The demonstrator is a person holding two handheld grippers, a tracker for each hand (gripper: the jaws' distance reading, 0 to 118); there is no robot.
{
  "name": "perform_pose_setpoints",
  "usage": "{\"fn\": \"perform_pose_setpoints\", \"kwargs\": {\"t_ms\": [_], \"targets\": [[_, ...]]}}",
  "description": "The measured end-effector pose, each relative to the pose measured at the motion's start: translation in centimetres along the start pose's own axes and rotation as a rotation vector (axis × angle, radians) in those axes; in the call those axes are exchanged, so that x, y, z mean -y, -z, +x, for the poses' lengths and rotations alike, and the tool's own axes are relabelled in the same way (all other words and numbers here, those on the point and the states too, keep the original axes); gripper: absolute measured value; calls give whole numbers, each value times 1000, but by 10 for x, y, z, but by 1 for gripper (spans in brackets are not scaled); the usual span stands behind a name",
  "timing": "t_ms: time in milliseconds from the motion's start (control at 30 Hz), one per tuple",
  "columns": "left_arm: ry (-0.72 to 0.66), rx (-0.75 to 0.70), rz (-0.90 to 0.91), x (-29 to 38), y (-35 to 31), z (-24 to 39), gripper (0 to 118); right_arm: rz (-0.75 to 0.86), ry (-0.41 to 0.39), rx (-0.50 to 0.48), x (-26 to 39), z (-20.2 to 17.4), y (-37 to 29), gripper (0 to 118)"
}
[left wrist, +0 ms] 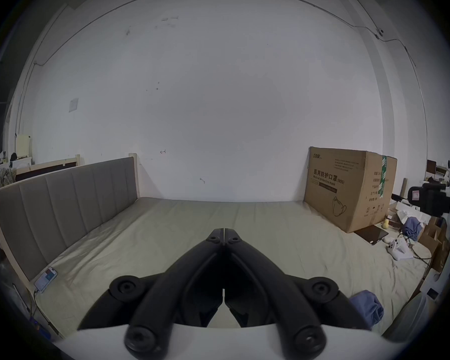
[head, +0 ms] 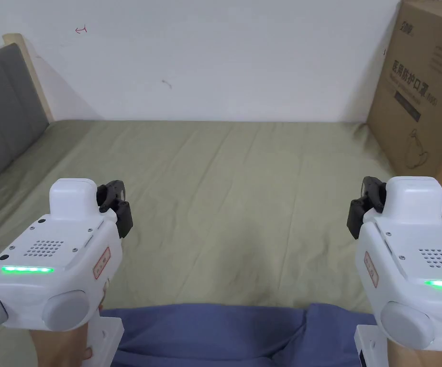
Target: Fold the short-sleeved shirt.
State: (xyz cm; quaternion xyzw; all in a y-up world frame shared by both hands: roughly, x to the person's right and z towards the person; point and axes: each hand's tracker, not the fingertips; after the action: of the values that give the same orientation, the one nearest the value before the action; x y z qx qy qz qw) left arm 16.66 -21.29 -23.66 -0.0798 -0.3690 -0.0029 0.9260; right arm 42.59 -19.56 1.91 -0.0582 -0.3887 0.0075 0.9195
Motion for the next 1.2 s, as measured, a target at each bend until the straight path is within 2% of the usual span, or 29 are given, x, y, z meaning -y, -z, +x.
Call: {"fn": "perform_pose_setpoints", "kwargs": {"t_ms": [67,133,367,500,633,667,800,833,867,967,1133,1167,1200], "targets": [[8,-1,-10,1,2,-4,0,-3,3,-2,1,1,1,0],[-41,22,-76,3,6,-11,0,-7,6,-4,1,1,2,0],[-428,202,-371,38,32,-85,0,-41,8,-17,9,0,6,0],[-443,203,-522,68,34,-123,0,-101,4,-34,16,-2,14,0],[-541,218,-645,99,33,-161,1,-136,-7,-36,26,-7,20,0],[-556,191,-695,108,34,-169,7,-143,-9,-35,28,-9,21,0],[-558,92,-810,141,38,-191,89,-180,-1,-33,38,-15,28,0],[-575,82,-835,148,39,-194,97,-189,-1,-32,40,-17,30,0],[-607,72,-849,156,40,-196,100,-199,-3,-34,43,-19,31,0],[-662,82,-886,177,44,-199,101,-226,-12,-38,49,-24,37,0],[-641,87,-934,204,54,-194,99,-259,-26,-52,55,-30,45,0],[-631,95,-950,206,54,-192,94,-264,-29,-53,56,-31,46,0],[-615,87,-949,208,55,-187,82,-268,-31,-54,56,-31,48,0]]}}
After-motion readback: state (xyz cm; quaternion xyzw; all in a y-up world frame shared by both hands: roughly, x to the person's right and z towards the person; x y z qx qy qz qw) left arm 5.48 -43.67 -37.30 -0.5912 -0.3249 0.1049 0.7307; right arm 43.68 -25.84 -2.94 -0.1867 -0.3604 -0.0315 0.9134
